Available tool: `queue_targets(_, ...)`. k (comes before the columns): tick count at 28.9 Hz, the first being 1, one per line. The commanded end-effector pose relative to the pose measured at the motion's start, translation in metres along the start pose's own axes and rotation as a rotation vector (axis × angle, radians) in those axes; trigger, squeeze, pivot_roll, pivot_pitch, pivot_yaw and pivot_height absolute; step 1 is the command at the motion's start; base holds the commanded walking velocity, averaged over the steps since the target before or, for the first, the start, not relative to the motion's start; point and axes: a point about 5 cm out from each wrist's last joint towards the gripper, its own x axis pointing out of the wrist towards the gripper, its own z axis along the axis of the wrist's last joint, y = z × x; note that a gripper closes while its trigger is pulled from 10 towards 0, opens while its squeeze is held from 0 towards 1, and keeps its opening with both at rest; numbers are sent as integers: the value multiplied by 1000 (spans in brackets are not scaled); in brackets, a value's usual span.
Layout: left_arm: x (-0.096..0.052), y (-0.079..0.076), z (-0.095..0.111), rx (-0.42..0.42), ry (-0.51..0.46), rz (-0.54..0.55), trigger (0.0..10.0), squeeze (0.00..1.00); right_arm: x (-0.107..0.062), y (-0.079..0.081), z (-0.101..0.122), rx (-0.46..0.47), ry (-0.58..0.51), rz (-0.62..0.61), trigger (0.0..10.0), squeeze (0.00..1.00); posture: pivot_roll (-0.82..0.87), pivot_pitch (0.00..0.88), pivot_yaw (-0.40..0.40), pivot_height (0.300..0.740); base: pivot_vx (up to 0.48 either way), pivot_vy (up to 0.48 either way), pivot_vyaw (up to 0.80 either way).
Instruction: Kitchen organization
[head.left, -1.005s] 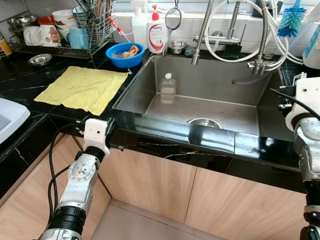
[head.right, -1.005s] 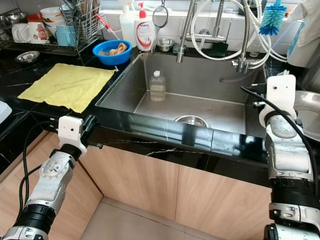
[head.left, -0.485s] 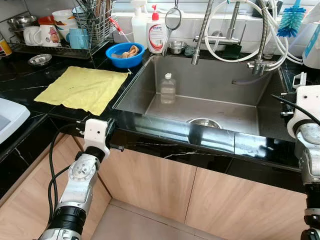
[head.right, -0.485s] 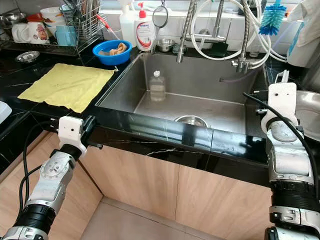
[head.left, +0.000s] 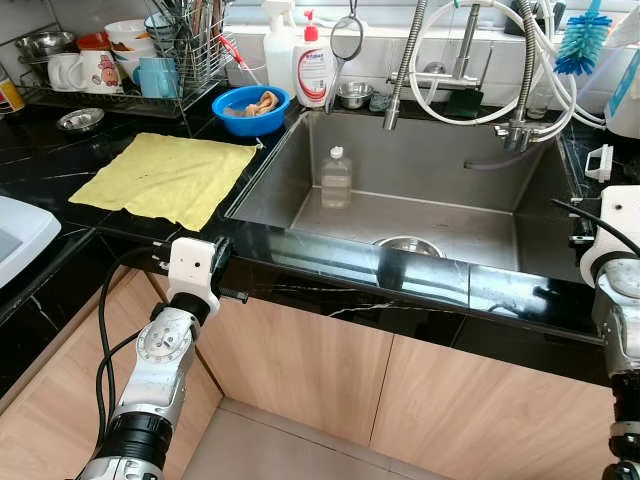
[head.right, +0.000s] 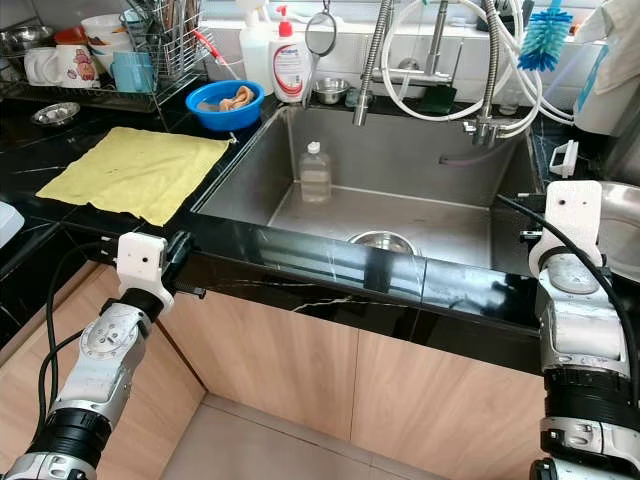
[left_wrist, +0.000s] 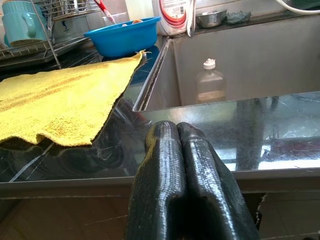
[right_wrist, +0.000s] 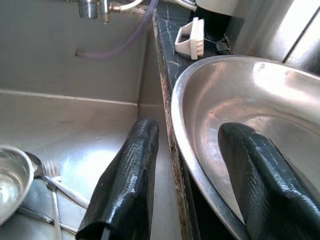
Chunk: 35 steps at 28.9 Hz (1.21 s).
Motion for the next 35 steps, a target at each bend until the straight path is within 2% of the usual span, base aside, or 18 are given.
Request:
queue_targets(1,-1,3,1,16,4,-5,10000,0,1,4,-4,49,28,16,10000,0,-18,0,56,740,0,0,0)
queue_targets(2,-1,3,1,17,3,-5,10000,0,2,4,-4,56,26,16,1412,0,-18,0,56,740,0,0,0)
queue_targets(3,-1,3,1,18,3,-5,10000,0,2,5,-3,65,24,17,0,0,-16,0,57,740,0,0,0)
queue_targets(11,0,5,2,23,2,-8,10000,0,3,6,-3,131,27,19,0,0,-12,0,59,740,0,0,0)
queue_targets(18,1,5,2,23,1,-9,10000,0,4,6,-2,138,25,20,0,0,-12,0,59,740,0,0,0)
queue_targets(24,2,8,4,31,0,-11,10000,0,5,7,5,198,4,36,0,0,-9,0,65,740,0,0,0)
queue_targets(28,3,8,4,30,-1,-10,10000,0,5,10,11,224,-28,55,0,0,-8,0,64,740,0,0,0)
queue_targets(34,3,8,4,28,1,-3,10000,0,-1,24,34,286,-140,164,0,0,-11,0,62,740,0,0,0)
queue_targets(35,3,8,3,26,2,-2,10000,0,-4,30,40,282,-168,214,3765,0,-11,0,61,740,0,0,0)
